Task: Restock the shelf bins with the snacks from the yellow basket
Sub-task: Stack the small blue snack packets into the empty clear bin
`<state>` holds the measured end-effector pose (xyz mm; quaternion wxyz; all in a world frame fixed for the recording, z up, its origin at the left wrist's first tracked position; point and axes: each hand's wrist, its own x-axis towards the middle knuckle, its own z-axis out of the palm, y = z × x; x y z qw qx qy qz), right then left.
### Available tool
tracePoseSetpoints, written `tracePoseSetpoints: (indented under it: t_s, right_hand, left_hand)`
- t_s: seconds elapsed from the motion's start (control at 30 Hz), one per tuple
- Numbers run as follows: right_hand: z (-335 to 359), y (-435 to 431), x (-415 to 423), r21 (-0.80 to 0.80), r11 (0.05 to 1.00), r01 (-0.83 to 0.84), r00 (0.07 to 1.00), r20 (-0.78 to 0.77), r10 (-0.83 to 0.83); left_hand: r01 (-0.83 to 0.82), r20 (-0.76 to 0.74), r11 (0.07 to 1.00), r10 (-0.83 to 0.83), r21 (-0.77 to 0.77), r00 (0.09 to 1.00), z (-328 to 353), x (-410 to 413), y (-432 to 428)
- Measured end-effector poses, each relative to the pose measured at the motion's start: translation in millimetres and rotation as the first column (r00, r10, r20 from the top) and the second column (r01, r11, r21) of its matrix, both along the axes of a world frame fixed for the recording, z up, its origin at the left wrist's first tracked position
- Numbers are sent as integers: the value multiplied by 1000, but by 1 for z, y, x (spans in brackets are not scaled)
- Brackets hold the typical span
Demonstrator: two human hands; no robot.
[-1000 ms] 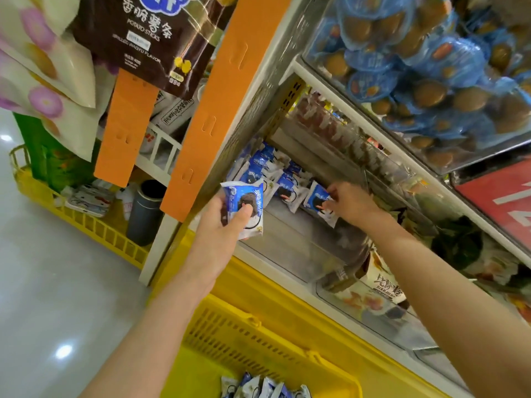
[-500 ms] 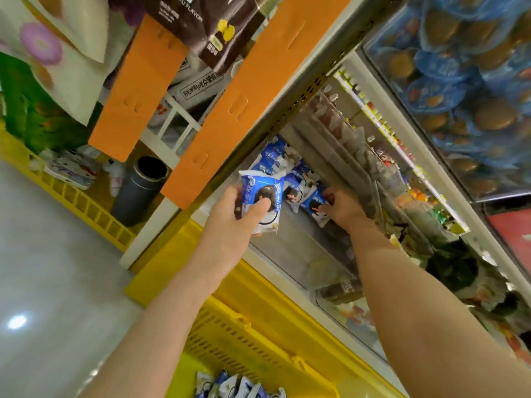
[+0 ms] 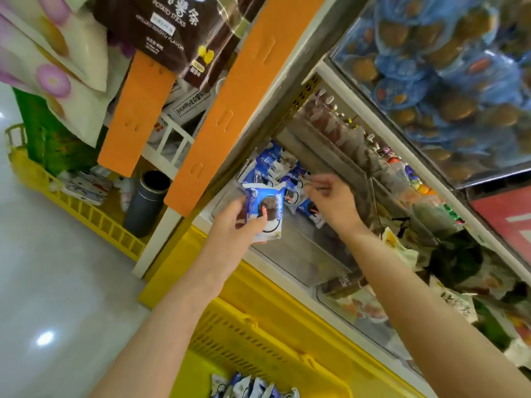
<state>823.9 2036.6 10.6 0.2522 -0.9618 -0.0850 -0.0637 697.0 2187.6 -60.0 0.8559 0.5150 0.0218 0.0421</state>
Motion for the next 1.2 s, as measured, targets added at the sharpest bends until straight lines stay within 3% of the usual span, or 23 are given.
tracePoseSetpoints:
  t_s: [0.07,0.23,0.33,0.4,0.47,0.5,0.6,0.73,0.87,1.0,1.2]
  right_hand:
    - [8,9,-36,149,985,-85,996,-21,89]
    - [10,22,-104,178,942,-285,931,-181,316]
    - [6,20,-115,173,944,-280,931,-189,311]
    - [8,13,-118,209,941,-267,934,-185,306]
    - [12,3,-115,276,931,-237,946,-151,286]
    - [16,-4,-110,319,926,-203,960,-120,252]
    - [30,-23,-79,331,940,-86,996,15,85]
    - [24,-34,-30,71,997,12,998,66,-17]
    - [-4,-35,10,-198,980,-35,998,-64,22]
    - [-29,-26,37,-333,939,-86,983,-183,25]
    - [-40,-13,57,-216,967,-134,978,-186,94]
  left_hand:
    - [10,-1,1000,-10,-29,1000,1,-3,-1]
    - [30,-23,999,-30,-40,999,3,-18,-4]
    - [2,-29,998,0,65,1000,5,-28,-9]
    - [-65,23,955,61,289,998,8,-33,-13]
    - [-175,127,780,123,601,984,13,-35,-13]
    - [-227,186,692,136,686,973,16,-34,-12]
    - [-355,336,506,133,786,932,31,-19,-2]
    - [-391,394,189,22,901,919,38,11,7]
    - [-358,356,-5,-108,934,928,19,20,7]
    - [-414,411,2,-118,910,904,8,22,10]
    - [-421,423,40,-127,906,897,7,29,12]
